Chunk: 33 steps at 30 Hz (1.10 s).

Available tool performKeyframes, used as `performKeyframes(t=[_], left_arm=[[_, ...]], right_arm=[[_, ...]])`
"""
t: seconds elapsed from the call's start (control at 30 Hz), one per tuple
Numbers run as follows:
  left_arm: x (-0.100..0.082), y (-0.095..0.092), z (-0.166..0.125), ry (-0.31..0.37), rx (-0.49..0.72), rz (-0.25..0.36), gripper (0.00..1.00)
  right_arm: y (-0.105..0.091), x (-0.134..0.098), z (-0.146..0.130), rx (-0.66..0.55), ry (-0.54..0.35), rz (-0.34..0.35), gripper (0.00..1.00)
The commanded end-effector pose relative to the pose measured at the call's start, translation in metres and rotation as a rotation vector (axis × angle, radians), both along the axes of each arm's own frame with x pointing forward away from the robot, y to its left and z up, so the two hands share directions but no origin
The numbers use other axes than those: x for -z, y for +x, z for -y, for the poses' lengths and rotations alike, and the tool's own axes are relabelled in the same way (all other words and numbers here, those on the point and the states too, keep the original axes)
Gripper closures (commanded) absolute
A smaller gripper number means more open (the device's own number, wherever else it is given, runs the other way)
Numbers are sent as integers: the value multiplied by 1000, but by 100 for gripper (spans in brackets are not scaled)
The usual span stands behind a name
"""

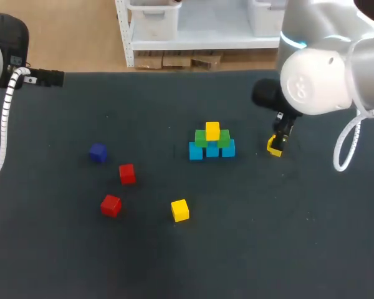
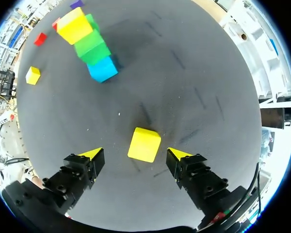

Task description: Place the blue cubes, place green cubes on the blue cubes, place the yellow cubes on the green cubes, then place the red cubes on the yellow cubes, and place purple cube on the red cubes.

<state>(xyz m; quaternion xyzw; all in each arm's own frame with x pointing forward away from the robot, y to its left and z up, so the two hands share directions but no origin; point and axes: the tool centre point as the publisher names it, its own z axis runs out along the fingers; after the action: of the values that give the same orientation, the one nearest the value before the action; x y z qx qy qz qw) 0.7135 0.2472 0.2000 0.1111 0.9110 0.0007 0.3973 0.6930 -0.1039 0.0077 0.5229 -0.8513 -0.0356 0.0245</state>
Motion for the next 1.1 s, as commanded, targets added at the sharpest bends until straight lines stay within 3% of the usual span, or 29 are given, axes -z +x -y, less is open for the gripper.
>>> performKeyframes(t=[0.03,0.17,0.27,0.4,0.53,0.6,0.63,0.83,1.1], left_arm=[[0,1,-2,-3,7,-3,0],[0,1,-2,-3,7,-3,0],[0,1,-2,-3,7,-3,0],[0,1,-2,-3,7,-3,0],[0,1,-2,-3,7,-3,0],[0,1,-2,-3,7,-3,0],[0,1,-2,-3,7,-3,0],[0,1,-2,-3,7,-3,0],[0,1,-2,-3,7,-3,0]], right_arm=[[8,5,-4,2,-8,-7,18],[9,7,-4,3,-16,-9,29],[8,8,-5,0,-22,-12,49],[7,11,-4,-1,-27,-20,55],[7,10,-3,6,-30,-23,68],[7,8,-2,7,-26,-27,93],[7,7,-2,7,-25,-27,100],[8,-17,-3,-19,3,9,100],[12,-79,-23,-164,52,84,100]])
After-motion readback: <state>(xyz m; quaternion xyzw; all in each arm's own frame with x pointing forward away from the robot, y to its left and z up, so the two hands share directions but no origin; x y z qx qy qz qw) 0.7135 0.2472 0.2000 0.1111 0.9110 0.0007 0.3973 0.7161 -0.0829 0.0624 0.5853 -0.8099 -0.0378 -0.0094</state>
